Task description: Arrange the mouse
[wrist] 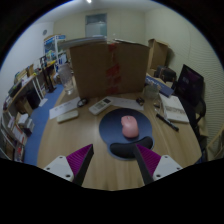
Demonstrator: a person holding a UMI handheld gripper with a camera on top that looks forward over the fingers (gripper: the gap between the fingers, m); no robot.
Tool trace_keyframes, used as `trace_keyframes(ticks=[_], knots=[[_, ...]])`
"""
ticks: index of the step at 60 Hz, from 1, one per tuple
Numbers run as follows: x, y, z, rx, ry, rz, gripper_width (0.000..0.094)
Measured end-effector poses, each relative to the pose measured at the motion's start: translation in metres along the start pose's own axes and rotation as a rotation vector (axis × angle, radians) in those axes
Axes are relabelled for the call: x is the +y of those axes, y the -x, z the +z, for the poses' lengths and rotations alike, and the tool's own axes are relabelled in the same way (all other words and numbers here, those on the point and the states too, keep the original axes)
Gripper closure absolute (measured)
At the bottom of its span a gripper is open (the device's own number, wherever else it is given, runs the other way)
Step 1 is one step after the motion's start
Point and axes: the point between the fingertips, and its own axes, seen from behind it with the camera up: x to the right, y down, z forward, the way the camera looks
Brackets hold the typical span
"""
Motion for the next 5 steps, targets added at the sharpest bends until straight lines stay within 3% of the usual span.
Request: trace_keyframes(ticks=[5], knots=[[0.011,0.025,-0.043,-0.011,-0.006,0.055,0.0087]])
